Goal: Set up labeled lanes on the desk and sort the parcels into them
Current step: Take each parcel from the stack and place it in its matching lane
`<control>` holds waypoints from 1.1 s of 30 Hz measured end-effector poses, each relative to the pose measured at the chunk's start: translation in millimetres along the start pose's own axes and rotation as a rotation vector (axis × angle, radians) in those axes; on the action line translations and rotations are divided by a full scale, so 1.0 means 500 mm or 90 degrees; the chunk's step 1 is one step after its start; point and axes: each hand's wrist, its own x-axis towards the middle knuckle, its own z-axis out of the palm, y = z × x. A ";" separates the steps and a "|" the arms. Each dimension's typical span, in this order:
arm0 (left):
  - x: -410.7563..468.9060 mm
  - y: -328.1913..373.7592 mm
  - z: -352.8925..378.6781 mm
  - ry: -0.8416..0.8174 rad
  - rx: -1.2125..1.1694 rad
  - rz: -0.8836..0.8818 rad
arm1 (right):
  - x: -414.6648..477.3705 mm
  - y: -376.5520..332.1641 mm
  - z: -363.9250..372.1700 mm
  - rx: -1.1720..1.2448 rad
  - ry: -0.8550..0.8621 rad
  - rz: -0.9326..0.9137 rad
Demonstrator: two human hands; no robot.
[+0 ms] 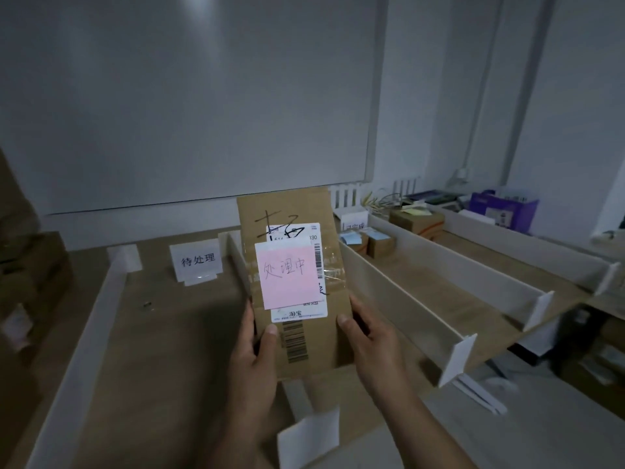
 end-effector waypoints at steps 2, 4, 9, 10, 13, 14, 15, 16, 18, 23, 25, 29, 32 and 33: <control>0.048 -0.010 0.046 -0.011 -0.002 -0.005 | 0.061 0.011 -0.019 -0.003 0.004 0.006; 0.085 -0.027 0.089 -0.022 0.006 -0.006 | 0.106 0.029 -0.038 0.004 0.004 0.009; 0.141 -0.075 0.181 -0.015 0.037 -0.021 | 0.192 0.097 -0.084 -0.008 0.030 0.024; 0.149 -0.085 0.197 -0.010 0.049 -0.027 | 0.210 0.111 -0.089 -0.017 0.025 0.029; 0.167 -0.100 0.239 0.014 0.077 -0.062 | 0.262 0.146 -0.102 -0.030 -0.002 0.039; 0.176 -0.106 0.251 0.025 0.109 -0.063 | 0.280 0.158 -0.105 -0.031 -0.015 0.044; 0.184 -0.108 0.263 0.039 0.139 -0.049 | 0.297 0.170 -0.108 -0.031 -0.026 0.043; 0.194 -0.122 0.271 0.056 0.165 -0.030 | 0.317 0.184 -0.111 -0.030 -0.037 0.047; 0.211 -0.147 0.282 0.080 0.205 -0.038 | 0.351 0.209 -0.114 -0.022 -0.070 0.062; 0.251 -0.220 0.329 0.140 0.267 -0.143 | 0.429 0.276 -0.120 -0.085 -0.161 0.092; 0.259 -0.229 0.353 0.145 0.283 -0.177 | 0.452 0.303 -0.118 -0.128 -0.190 0.112; 0.277 -0.275 0.354 0.177 0.343 -0.237 | 0.486 0.335 -0.098 -0.200 -0.262 0.166; 0.300 -0.311 0.337 0.195 0.390 -0.304 | 0.507 0.349 -0.067 -0.257 -0.310 0.210; 0.310 -0.321 0.331 0.186 0.397 -0.317 | 0.515 0.353 -0.054 -0.264 -0.322 0.224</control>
